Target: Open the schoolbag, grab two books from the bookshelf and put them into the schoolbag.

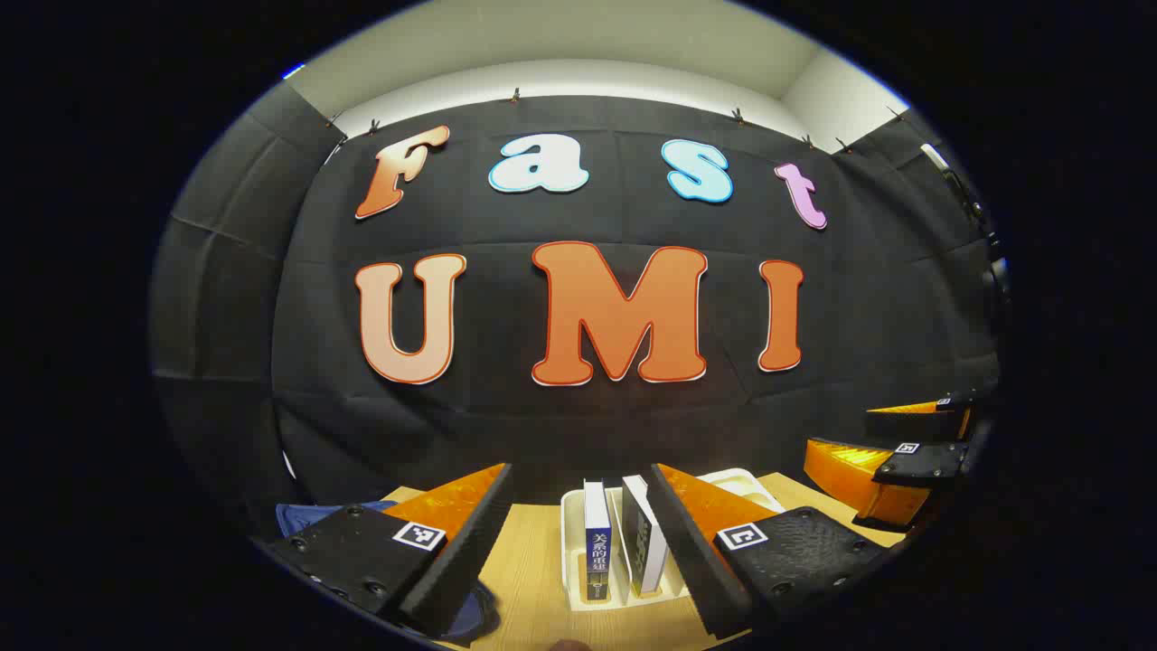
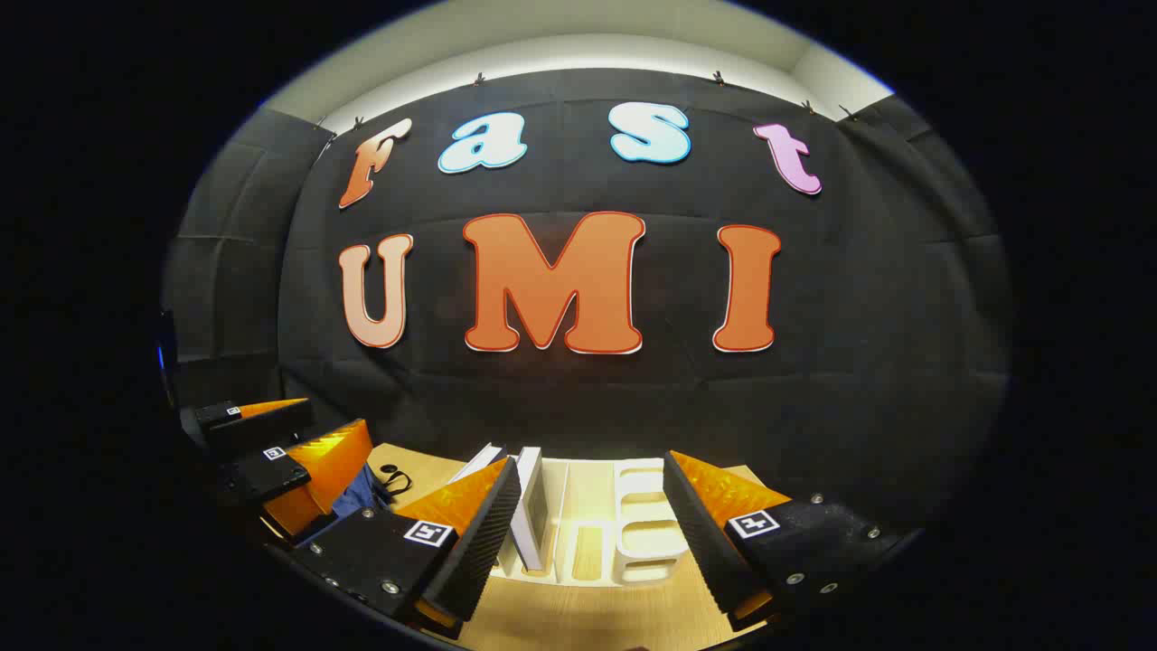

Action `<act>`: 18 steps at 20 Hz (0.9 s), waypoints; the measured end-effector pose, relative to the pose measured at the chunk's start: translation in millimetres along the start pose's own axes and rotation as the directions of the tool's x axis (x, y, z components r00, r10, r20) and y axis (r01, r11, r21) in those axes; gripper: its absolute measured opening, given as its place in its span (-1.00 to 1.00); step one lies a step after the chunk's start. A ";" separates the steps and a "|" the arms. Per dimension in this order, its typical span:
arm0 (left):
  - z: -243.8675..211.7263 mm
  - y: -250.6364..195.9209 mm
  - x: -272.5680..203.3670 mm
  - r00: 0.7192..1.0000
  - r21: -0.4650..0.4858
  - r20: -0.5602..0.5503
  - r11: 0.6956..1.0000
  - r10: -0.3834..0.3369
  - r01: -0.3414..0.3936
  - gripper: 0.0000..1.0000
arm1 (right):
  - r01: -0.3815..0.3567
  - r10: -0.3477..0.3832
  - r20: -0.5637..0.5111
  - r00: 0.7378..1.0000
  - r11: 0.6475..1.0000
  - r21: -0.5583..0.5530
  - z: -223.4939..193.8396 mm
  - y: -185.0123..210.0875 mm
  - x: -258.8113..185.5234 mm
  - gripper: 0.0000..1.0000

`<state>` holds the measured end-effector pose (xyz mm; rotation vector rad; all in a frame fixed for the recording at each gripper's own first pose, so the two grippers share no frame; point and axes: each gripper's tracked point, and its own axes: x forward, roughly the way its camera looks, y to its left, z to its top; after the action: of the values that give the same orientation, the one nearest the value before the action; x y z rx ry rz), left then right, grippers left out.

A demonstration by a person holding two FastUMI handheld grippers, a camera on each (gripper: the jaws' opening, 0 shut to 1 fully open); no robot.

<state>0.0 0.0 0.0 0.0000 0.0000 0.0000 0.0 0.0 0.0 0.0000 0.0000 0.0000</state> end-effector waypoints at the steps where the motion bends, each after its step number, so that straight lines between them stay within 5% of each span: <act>1: -0.9 0.1 0.6 1.000 -0.002 -0.001 1.000 0.000 0.000 0.90 | 0.002 -0.002 -0.004 1.000 1.000 -0.007 -2.1 1.3 1.6 0.89; 18: -12.5 11.2 17.1 1.000 0.009 -0.028 1.000 -0.001 0.001 0.90 | -0.016 0.015 -0.057 0.998 1.000 -0.007 -19.1 16.7 20.2 0.89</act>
<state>17.1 11.2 -12.5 0.0086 0.0281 -0.0009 20.2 16.7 -19.1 -0.0073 0.0573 0.0156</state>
